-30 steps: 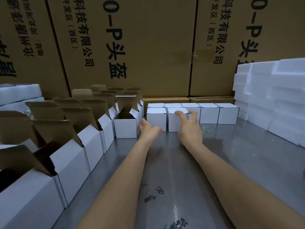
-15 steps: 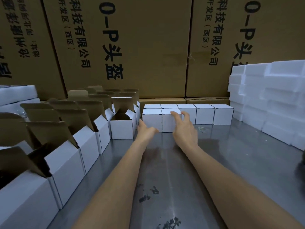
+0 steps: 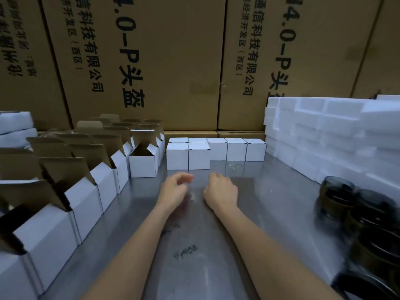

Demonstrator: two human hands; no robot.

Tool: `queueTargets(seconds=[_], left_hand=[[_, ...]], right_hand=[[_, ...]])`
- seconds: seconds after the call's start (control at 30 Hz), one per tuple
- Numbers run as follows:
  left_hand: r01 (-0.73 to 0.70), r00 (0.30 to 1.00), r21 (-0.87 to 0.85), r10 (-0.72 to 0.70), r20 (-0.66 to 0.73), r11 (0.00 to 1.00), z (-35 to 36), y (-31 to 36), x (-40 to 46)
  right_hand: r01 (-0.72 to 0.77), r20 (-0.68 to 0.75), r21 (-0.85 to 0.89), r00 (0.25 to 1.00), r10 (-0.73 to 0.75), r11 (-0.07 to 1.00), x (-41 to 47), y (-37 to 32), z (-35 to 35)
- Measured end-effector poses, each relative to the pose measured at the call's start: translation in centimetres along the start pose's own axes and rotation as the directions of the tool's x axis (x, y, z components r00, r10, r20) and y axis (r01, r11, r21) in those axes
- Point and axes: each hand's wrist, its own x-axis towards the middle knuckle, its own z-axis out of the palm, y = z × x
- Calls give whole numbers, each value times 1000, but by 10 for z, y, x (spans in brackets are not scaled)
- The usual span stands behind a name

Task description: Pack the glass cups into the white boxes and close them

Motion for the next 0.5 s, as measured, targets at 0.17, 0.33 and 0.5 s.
queueTargets(seconds=[0.17, 0.33, 0.5], left_hand=[[-41, 999, -61, 40, -13, 997, -8, 15, -54], [-39, 999, -135, 34, -39, 990, -17, 31, -102], [-17, 999, -166, 10, -43, 986, -24, 43, -140]], right_hand=[[7, -12, -5, 1000, -7, 1000, -51, 4, -21], [8, -36, 0, 999, -8, 1000, -94, 7, -37], [45, -16, -76, 999, -47, 996, -122, 10, -49]])
